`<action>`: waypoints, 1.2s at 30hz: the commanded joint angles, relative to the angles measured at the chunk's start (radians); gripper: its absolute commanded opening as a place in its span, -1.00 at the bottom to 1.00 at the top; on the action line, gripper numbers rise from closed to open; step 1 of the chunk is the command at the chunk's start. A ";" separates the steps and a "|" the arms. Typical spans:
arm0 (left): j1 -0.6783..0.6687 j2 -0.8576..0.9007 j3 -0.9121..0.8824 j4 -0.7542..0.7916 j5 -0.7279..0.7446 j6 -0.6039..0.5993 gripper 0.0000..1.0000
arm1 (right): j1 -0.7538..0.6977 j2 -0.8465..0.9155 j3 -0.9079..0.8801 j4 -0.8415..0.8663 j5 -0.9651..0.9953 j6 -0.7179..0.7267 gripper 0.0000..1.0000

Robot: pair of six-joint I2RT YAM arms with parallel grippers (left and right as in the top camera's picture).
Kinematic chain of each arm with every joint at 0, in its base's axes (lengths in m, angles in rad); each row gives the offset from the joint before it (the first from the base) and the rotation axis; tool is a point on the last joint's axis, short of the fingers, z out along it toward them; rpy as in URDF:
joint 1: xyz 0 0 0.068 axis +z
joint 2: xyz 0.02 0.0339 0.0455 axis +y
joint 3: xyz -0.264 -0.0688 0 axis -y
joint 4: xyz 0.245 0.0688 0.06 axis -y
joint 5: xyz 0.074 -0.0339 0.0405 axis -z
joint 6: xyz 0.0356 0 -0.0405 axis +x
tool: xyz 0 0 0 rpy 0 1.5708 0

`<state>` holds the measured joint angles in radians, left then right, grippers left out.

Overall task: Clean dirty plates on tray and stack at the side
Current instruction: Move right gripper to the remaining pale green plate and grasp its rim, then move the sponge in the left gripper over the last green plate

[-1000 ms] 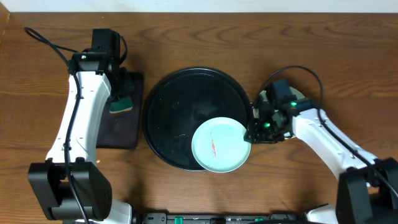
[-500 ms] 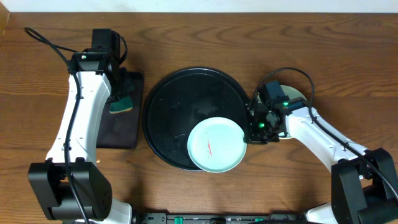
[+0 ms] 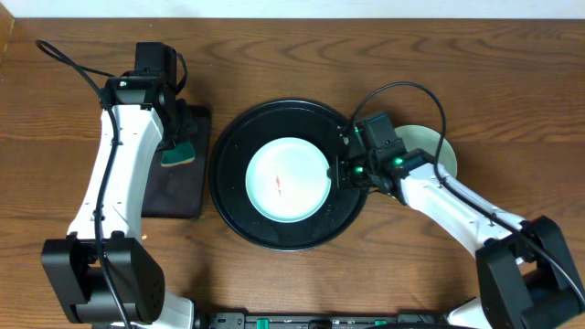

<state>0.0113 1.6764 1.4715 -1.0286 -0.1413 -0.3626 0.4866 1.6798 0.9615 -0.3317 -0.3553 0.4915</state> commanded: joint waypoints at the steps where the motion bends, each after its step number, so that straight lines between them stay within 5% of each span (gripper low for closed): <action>1: 0.002 -0.002 0.018 -0.003 -0.017 0.010 -0.85 | 0.019 0.059 0.056 0.010 0.068 0.039 -0.98; 12: -0.002 -0.002 0.018 -0.003 0.078 0.011 -0.85 | 0.019 0.257 0.230 -0.003 0.070 0.016 -0.96; 16: -0.014 -0.002 0.018 -0.003 0.081 0.013 -0.85 | 0.019 0.283 0.232 -0.021 0.070 0.016 -0.73; 36: -0.148 0.063 0.012 0.024 0.159 0.013 -0.85 | 0.022 0.319 0.232 -0.010 0.097 0.009 -0.98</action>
<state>-0.1112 1.7248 1.4715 -1.0161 -0.0277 -0.3622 0.5056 1.9820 1.1786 -0.3347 -0.2909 0.5053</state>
